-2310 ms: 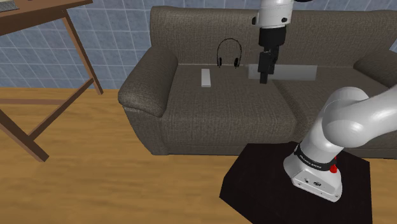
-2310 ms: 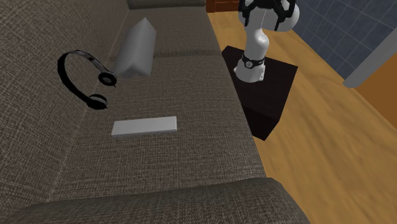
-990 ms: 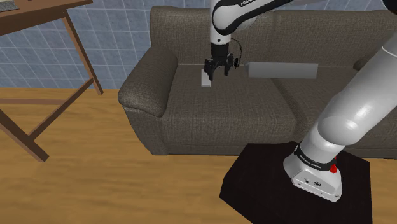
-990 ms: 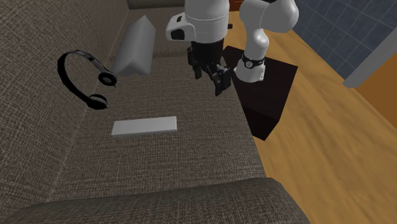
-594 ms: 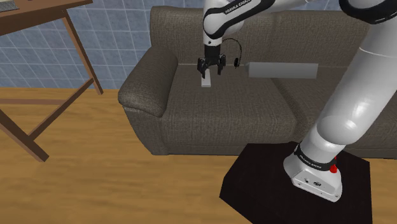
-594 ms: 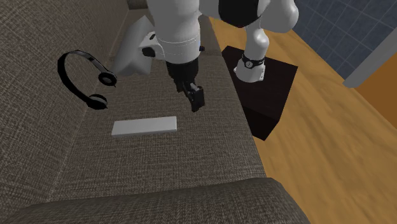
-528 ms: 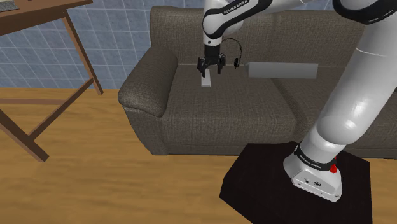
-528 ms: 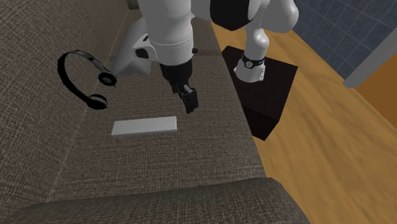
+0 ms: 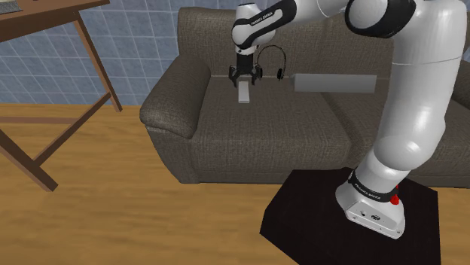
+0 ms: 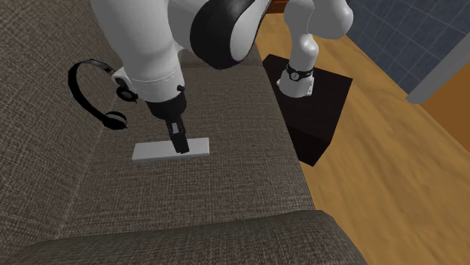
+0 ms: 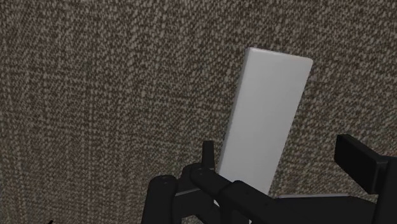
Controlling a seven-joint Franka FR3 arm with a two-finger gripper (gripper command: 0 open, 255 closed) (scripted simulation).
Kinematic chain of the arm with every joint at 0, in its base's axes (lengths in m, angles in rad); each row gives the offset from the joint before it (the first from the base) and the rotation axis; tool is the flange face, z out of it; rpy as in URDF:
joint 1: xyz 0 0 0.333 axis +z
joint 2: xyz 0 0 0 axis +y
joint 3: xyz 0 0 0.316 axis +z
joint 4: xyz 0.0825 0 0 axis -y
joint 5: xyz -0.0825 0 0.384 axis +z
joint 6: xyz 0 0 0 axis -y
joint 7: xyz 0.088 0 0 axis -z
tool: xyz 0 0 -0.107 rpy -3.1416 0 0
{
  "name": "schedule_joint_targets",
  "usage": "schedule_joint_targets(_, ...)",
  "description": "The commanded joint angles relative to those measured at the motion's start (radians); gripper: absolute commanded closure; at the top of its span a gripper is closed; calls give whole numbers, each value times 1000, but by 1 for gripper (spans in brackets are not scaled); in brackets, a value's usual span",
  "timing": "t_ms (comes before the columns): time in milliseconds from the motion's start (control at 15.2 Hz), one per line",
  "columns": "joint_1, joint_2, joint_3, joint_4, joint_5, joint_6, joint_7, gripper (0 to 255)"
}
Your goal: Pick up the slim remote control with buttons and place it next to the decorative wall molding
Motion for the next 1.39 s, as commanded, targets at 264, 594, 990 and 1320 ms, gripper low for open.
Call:
schedule_joint_targets(264,-19,111,-22,112,2,15,27,0)
schedule_joint_targets(594,-20,142,-22,84,2,75,27,0)
schedule_joint_targets(990,-20,142,-22,84,2,75,27,0)
schedule_joint_targets(1320,-20,142,-22,84,2,75,27,255)
